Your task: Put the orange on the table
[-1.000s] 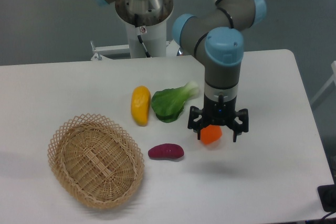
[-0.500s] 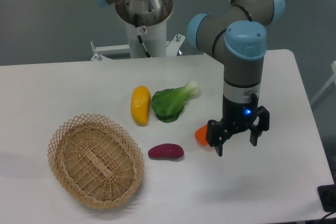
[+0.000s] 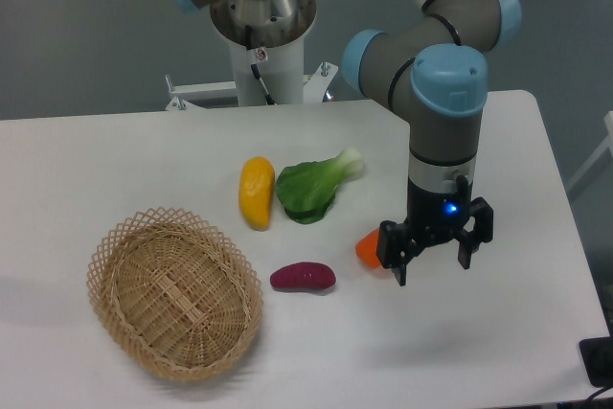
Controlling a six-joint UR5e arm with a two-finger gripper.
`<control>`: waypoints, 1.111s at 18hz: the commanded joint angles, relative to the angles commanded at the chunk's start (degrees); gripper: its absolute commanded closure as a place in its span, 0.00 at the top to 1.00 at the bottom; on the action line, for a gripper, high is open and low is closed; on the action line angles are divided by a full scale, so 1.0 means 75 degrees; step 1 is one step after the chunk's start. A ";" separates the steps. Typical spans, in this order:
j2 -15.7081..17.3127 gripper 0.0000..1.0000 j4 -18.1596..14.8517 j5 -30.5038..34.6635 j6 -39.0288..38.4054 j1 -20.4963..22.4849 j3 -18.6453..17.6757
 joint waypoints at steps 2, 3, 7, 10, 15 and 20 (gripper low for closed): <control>0.0105 1.00 -0.0468 0.0209 0.1588 0.0105 -0.0094; 0.0106 1.00 -0.0703 0.0373 0.2352 0.0140 -0.0118; 0.0176 1.00 -0.1326 0.0539 0.4980 0.0527 -0.0094; 0.0153 1.00 -0.1349 0.0551 0.6131 0.0773 -0.0129; -0.0010 1.00 -0.1701 0.1475 0.6741 0.0797 0.0034; -0.0058 1.00 -0.1608 0.1477 0.7282 0.0785 0.0012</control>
